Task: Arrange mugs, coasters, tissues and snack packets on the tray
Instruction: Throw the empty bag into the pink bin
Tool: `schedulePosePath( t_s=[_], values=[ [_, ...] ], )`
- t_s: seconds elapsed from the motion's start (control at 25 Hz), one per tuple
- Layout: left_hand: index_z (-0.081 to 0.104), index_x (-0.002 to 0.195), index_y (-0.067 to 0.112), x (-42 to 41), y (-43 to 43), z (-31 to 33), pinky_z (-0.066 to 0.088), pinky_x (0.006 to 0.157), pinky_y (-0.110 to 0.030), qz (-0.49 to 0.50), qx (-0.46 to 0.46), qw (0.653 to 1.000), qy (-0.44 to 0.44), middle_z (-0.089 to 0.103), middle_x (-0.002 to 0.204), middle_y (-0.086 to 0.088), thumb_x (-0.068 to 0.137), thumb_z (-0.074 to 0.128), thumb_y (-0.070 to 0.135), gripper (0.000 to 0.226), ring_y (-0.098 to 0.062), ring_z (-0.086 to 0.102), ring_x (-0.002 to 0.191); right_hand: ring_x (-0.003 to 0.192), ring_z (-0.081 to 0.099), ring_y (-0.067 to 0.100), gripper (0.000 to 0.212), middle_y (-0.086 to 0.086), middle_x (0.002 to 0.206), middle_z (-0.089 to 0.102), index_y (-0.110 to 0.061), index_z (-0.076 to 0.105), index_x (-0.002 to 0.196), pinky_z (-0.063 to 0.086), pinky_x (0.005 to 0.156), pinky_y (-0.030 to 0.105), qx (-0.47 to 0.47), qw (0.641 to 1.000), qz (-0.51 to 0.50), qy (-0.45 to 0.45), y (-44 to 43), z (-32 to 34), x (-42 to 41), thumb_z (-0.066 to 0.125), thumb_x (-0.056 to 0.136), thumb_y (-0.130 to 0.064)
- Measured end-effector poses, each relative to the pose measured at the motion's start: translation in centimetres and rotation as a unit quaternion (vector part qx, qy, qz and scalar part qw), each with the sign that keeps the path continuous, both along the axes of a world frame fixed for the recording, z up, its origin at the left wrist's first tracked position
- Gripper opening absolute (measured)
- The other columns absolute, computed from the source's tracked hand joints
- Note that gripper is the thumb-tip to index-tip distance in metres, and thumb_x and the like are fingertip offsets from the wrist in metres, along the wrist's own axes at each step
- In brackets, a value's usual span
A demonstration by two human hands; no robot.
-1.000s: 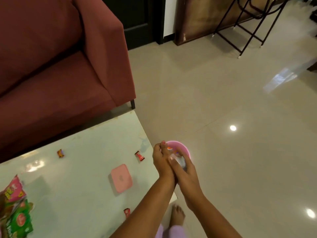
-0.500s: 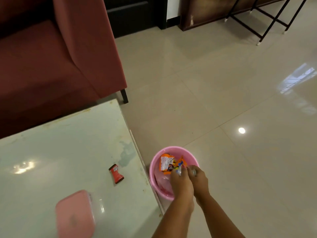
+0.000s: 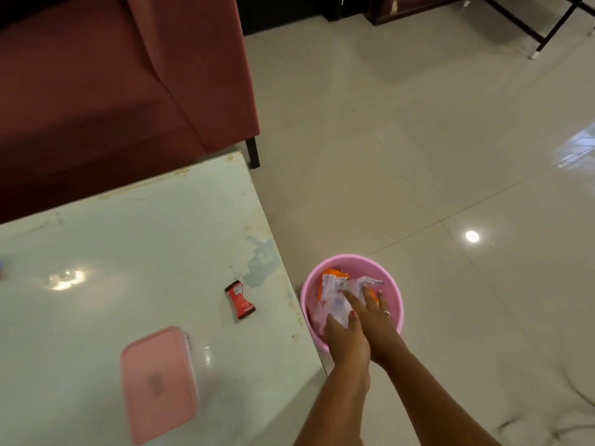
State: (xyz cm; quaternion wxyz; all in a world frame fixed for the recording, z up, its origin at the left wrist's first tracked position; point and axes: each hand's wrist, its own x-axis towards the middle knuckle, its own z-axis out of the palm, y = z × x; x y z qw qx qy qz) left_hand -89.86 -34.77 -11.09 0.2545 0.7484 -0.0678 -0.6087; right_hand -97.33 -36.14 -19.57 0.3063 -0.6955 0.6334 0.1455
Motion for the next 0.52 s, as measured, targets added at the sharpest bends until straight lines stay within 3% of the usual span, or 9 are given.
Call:
schedulePosePath(
  t_s=[0.12,0.24,0.44,0.52],
  values=[
    [0.03,0.144,0.023,0.9,0.5,3.5,0.044,0.104,-0.038,0.011,-0.02,1.0,0.022,0.042,0.144,-0.006,0.097,0.045,0.034,0.051,-0.026,0.046,0.129,0.146,0.013,0.026,0.065,0.002,0.157,0.022,-0.026,0.02,0.148,0.015,0.119,0.041,-0.058,0.987,-0.121,-0.083,0.5,4.7,0.2,0.052,0.091,-0.017],
    [0.042,0.138,0.023,2.8,0.4,7.7,0.046,0.104,-0.043,0.055,-0.059,0.996,0.037,0.051,0.138,-0.007,0.097,0.048,0.029,0.042,-0.028,0.051,0.123,0.136,0.034,0.028,0.056,0.01,0.144,0.044,-0.012,0.041,0.138,0.028,0.113,0.039,-0.115,0.963,-0.207,-0.126,-0.4,10.6,1.7,0.051,0.084,0.001],
    [0.053,0.115,0.023,9.3,0.2,16.0,0.05,0.096,-0.041,0.192,-0.172,0.966,0.031,0.057,0.123,-0.006,0.095,0.048,0.01,0.024,-0.028,0.058,0.113,0.118,0.053,0.026,0.039,0.007,0.124,0.061,-0.011,0.055,0.123,0.036,0.104,0.03,-0.154,0.912,-0.269,-0.269,-0.8,22.0,8.8,0.054,0.086,0.0],
    [0.053,0.112,0.022,13.3,1.4,19.6,0.051,0.084,-0.033,0.26,-0.207,0.943,0.031,0.059,0.116,-0.006,0.096,0.046,0.006,0.024,-0.024,0.06,0.102,0.111,0.055,0.023,0.04,0.005,0.118,0.062,-0.012,0.058,0.118,0.042,0.101,0.038,-0.146,0.895,-0.252,-0.339,0.4,26.5,13.2,0.056,0.082,0.005]
  ],
)
